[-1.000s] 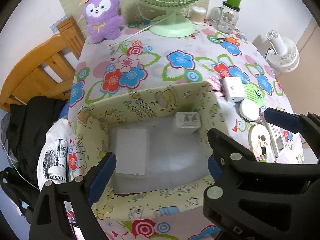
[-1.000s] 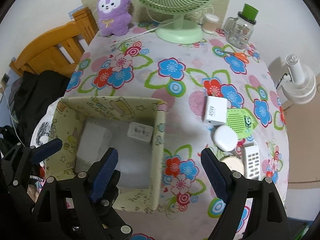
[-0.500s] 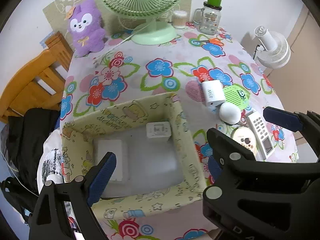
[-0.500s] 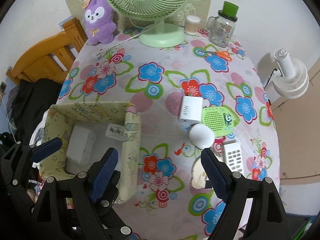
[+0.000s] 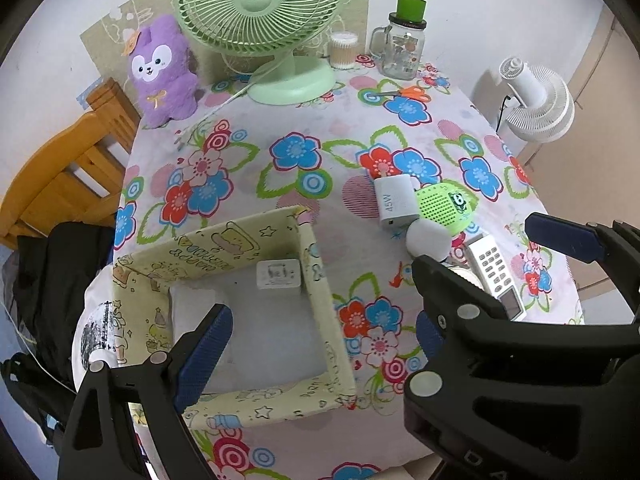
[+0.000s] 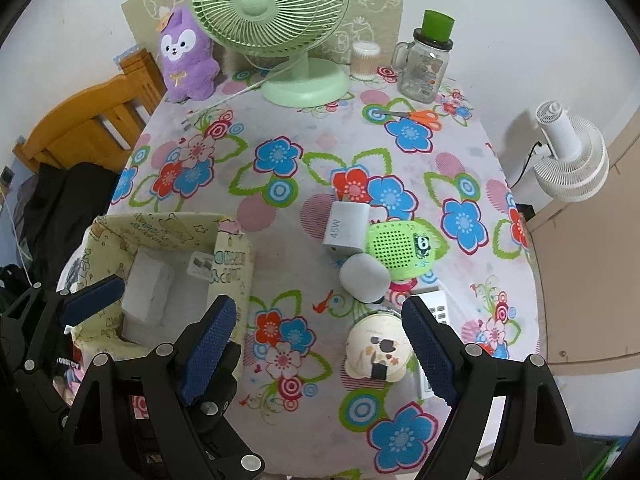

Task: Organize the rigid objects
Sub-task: 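Withdraw both open tools from the yellow box toward the remaining objects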

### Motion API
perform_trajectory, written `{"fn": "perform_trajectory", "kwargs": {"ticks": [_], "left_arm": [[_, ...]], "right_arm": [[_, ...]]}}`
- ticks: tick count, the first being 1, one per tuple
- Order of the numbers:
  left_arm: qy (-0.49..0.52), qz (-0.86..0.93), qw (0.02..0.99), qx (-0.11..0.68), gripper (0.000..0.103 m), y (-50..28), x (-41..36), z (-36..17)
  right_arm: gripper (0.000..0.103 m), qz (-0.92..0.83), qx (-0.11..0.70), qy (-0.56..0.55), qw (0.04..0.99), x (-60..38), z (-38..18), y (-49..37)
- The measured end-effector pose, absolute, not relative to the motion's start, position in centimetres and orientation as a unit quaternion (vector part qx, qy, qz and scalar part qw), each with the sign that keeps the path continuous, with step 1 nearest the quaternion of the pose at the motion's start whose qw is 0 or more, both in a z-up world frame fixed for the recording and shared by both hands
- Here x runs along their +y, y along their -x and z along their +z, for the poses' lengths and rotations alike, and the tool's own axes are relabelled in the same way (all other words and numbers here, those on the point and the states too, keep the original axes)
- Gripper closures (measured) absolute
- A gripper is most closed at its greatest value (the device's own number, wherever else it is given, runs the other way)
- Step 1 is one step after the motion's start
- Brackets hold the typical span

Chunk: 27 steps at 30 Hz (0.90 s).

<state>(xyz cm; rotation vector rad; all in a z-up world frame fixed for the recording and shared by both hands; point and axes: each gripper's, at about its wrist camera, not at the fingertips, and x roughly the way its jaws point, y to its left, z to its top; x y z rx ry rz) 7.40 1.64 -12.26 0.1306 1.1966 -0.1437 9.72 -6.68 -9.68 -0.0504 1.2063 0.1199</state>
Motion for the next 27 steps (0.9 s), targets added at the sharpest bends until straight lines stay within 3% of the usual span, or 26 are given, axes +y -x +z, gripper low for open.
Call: {"fn": "perform_trajectory", "kwargs": {"ticks": [27], "left_arm": [[-0.05, -0.079, 0.825, 0.558, 0.009, -7.5, -6.0, -11.9]], "right_arm": [[0.016, 0.058, 0.559, 0.023, 0.827, -14.8, -9.3, -9.6]]}}
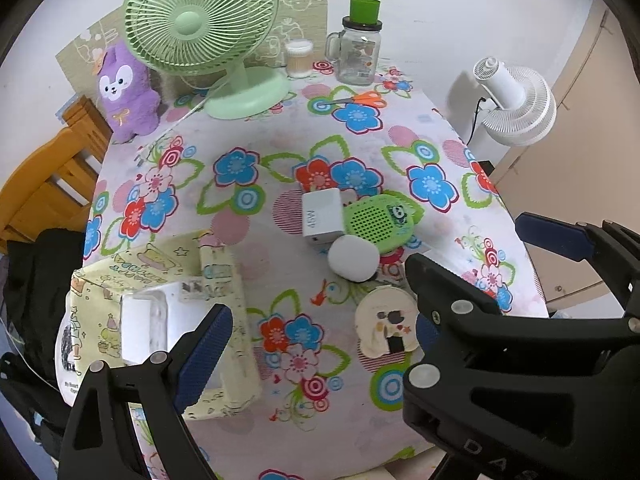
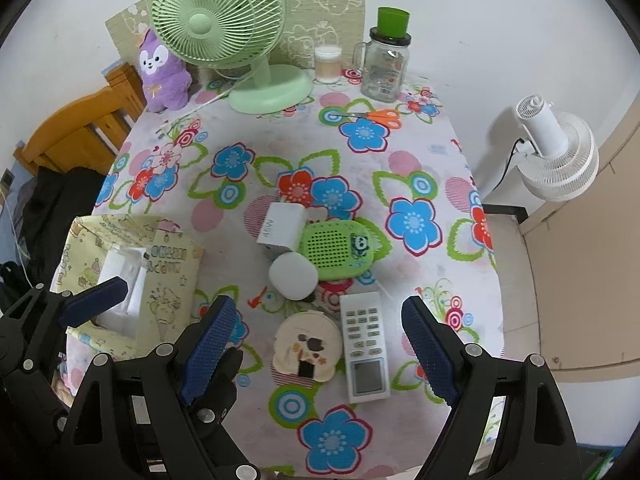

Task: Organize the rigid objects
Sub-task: 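Withdraw both open tools from the yellow box toward the remaining objects, then grasp the white remote control with the right tool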

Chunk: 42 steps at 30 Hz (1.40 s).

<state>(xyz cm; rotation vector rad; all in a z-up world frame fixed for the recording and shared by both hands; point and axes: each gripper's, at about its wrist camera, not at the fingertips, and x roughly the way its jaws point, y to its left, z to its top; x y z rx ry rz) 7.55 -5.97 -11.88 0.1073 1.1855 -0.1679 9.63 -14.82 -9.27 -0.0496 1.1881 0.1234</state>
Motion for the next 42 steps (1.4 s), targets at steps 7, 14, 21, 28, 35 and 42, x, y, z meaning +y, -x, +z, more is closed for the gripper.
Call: {"fn": "perform_trajectory", "kwargs": {"ticks": [7, 14, 21, 28, 35, 42], "left_arm": [[-0.043, -0.072, 0.824, 0.56, 0.009, -7.8, -7.4, -12.2], [-0.039, -0.068, 0.821, 0.565, 0.009, -7.9, -8.7, -12.8], [-0.029, -0.055, 0.816, 0.574, 0.009, -8.0, -8.9, -13.9], [-0.023, -0.04, 0.809, 0.587, 0.009, -8.1, -8.5, -15.5], [-0.02, -0.032, 0.799, 0.6, 0.009, -8.1, -8.4, -17.3], [-0.021, -0.035, 0.788, 0.614, 0.009, -8.1, -8.8, -19.1]], "right_arm": [[0.016, 0.062, 0.554, 0.033, 0.829, -16.5, -9.3, -9.8], [0.016, 0.065, 0.557, 0.036, 0.827, -18.0, -9.8, -10.0], [0.016, 0.069, 0.567, 0.035, 0.82, -19.3, -10.9, -10.1], [0.016, 0.078, 0.577, 0.03, 0.812, -20.2, -12.3, -10.1], [0.016, 0.08, 0.591, 0.031, 0.802, -20.9, -14.3, -10.1], [0.016, 0.079, 0.604, 0.034, 0.792, -21.5, -16.0, -10.2]]}}
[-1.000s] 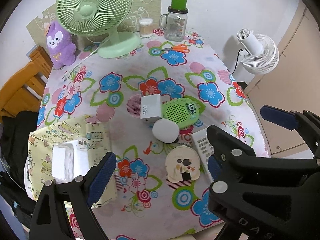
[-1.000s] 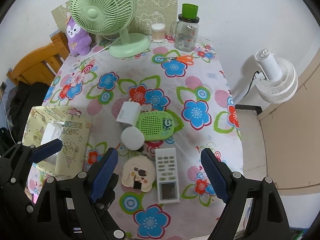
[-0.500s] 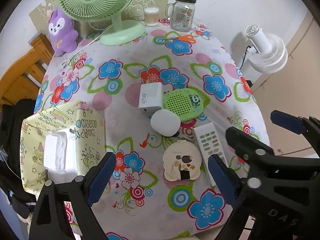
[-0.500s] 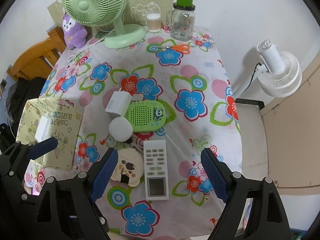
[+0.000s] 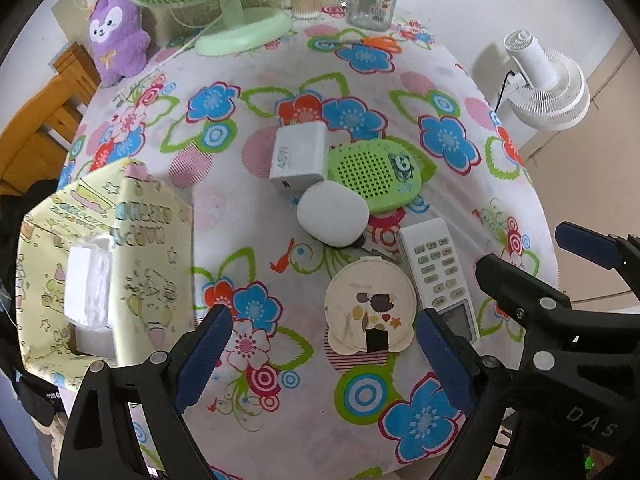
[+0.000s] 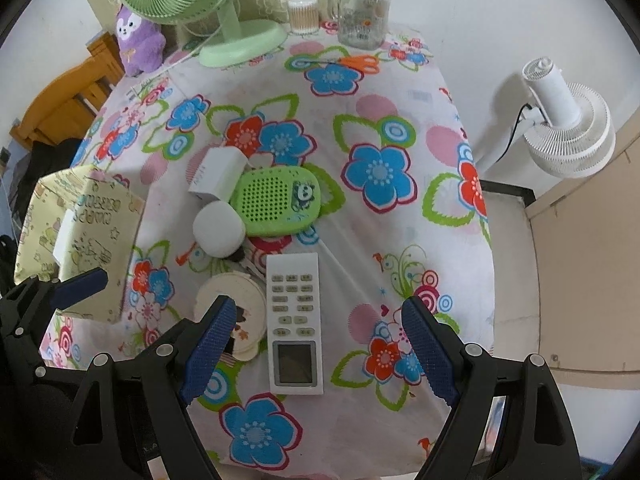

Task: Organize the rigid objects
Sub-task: 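Grasp the white remote control with the right tool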

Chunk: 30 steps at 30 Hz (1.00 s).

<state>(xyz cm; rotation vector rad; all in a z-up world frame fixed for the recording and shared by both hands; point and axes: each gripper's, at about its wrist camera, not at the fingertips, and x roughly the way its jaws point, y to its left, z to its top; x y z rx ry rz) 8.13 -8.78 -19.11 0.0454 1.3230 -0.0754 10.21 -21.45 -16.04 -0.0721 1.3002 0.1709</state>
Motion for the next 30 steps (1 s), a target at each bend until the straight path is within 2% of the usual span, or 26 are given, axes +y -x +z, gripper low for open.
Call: {"fn": "perform_trajectory", "kwargs": {"ticks": [27, 30], "left_arm": [[-0.033, -0.053, 0.752, 0.657, 0.009, -8.9, -9.6, -25.6], [-0.029, -0.057, 0.751, 0.657, 0.008, -8.8, -9.4, -25.8]], "right_arm": [[0.016, 0.086, 0.654, 0.04, 0.751, -20.8, -23.4, -11.6], [0.018, 0.087, 0.657, 0.039, 0.748, -20.6, -24.0, -11.6]]}}
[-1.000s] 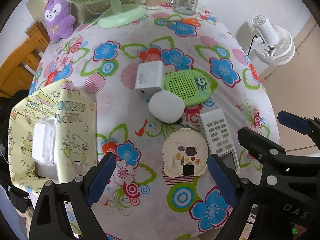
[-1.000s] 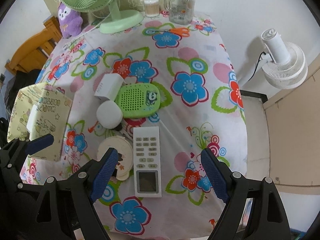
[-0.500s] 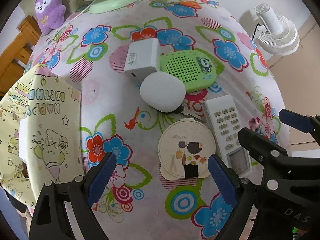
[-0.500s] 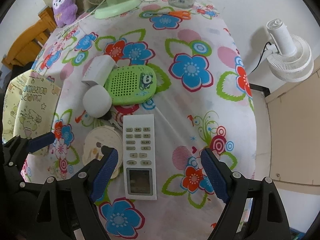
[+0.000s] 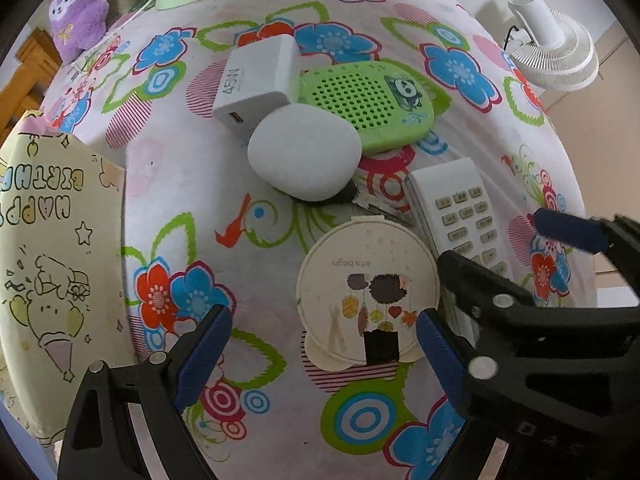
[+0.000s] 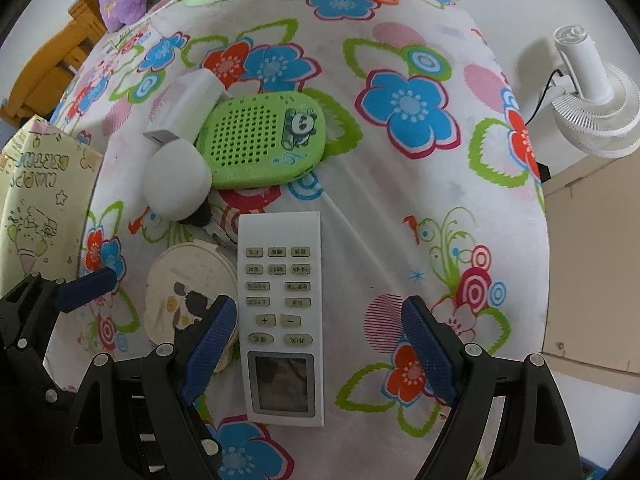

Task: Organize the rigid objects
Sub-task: 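Grasp the white remote control with the right tool, then close the left tool on the round cream picture disc while the right tool holds the remote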

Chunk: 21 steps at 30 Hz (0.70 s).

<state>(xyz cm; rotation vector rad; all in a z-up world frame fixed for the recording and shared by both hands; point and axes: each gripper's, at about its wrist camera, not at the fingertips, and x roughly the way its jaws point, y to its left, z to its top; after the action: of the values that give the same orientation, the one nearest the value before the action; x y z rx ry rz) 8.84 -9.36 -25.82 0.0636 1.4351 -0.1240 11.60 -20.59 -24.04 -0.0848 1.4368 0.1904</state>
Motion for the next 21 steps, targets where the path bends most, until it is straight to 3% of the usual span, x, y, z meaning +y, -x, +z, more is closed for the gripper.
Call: {"fn": "perform_trajectory", "kwargs": {"ticks": [3, 10, 21], "left_arm": [[-0.028, -0.057, 0.752, 0.656, 0.006, -8.8, -9.1, -25.9], [-0.035, -0.058, 0.752, 0.656, 0.006, -9.1, -9.8, -26.2], [-0.045, -0.072, 0.749, 0.658, 0.006, -9.6, -11.9, -25.5]], "right_arm": [[0.023, 0.087, 0.663, 0.032, 0.743, -20.5, -24.5, -11.7], [0.055, 0.124, 0.661, 0.024, 0.739, -19.6, -24.3, -11.5], [0.055, 0.094, 0.668, 0.023, 0.738, -21.1, -24.2, -11.4]]}}
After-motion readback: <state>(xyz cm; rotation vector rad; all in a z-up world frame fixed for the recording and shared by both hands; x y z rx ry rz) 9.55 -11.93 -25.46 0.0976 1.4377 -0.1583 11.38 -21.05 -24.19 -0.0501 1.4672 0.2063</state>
